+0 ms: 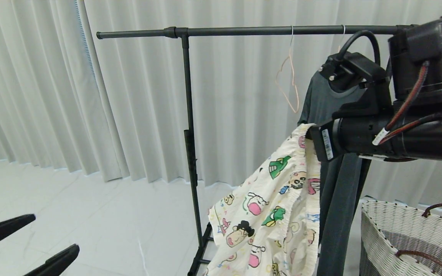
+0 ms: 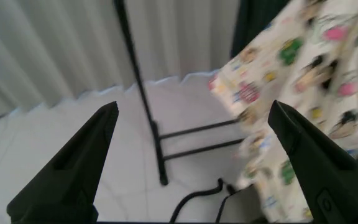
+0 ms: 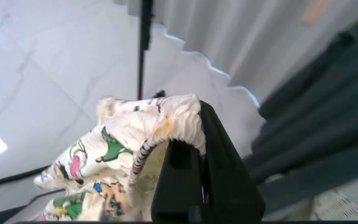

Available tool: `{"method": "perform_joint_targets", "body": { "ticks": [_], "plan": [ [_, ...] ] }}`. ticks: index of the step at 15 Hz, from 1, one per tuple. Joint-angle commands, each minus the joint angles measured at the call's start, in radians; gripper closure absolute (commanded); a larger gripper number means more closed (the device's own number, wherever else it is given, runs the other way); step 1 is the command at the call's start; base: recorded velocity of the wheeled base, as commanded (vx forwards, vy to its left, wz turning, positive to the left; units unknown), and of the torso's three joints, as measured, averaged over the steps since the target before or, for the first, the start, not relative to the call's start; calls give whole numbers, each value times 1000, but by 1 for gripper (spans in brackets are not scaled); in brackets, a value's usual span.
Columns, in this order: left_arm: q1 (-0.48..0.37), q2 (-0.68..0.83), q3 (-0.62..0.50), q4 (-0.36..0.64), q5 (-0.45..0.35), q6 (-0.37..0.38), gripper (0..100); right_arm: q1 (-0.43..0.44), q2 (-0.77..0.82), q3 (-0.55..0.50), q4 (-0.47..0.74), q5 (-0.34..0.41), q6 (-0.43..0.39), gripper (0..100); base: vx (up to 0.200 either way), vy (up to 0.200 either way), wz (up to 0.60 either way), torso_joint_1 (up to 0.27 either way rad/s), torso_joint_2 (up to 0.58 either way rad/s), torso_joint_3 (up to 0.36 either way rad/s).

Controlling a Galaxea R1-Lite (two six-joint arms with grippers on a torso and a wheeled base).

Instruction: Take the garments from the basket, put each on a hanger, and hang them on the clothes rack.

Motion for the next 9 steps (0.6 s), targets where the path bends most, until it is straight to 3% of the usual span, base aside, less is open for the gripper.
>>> {"method": "perform_joint_targets", "body": {
  "ticks": [1, 5, 9],
  "plan": [
    [-197, 205, -163, -1, -13, -69, 0, 52, 73, -59, 0, 1, 14, 100, 0, 0, 0, 0, 0, 0],
    [-481, 383, -316, -3, -1, -236, 0, 126, 131, -152, 0, -1, 15, 100, 0, 0, 0, 0, 0, 0],
    [-566, 536, -336, -3, 106, -274, 0, 128, 174, -249, 3, -1, 15, 100, 0, 0, 0, 0, 0, 0]
  ]
}}
